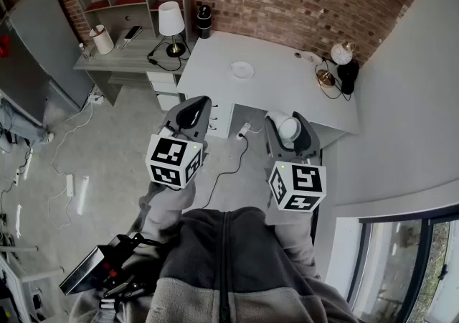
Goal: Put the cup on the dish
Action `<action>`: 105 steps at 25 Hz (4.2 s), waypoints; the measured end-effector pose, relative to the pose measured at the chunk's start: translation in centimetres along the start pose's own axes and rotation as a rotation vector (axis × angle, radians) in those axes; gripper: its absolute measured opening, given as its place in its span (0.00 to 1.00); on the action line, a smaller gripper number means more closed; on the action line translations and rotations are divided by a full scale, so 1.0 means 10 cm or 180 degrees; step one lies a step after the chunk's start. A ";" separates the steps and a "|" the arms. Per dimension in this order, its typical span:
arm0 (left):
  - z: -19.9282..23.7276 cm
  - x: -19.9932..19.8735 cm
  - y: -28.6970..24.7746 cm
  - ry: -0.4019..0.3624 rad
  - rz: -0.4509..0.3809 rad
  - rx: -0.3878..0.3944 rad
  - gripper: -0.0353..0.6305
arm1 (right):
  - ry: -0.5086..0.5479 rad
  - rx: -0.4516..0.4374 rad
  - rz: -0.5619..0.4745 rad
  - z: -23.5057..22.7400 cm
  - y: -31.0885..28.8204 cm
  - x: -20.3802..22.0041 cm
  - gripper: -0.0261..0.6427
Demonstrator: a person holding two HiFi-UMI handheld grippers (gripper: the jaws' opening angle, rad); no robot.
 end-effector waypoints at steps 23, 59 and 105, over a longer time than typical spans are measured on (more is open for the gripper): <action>0.08 0.09 0.06 0.0103 0.0156 -0.0155 0.06 | -0.0065 -0.0183 0.0048 0.08 -0.08 0.08 0.43; -0.50 0.52 -0.22 0.0177 0.0249 -0.0322 0.06 | -0.0186 -0.0441 0.0135 -0.45 0.29 0.71 0.43; 2.05 0.29 -3.08 0.0513 0.0404 -0.0117 0.06 | -0.0029 -0.0298 0.0498 -0.88 -3.40 0.45 0.43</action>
Point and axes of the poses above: the fingertips, and each gripper's own axes: y backward along the fingers, z to its left, x out of its underside, the point moved 10 cm from there along y, backward along the fingers, and after that the axes turned 10 degrees about y, right-handed, at the moved point
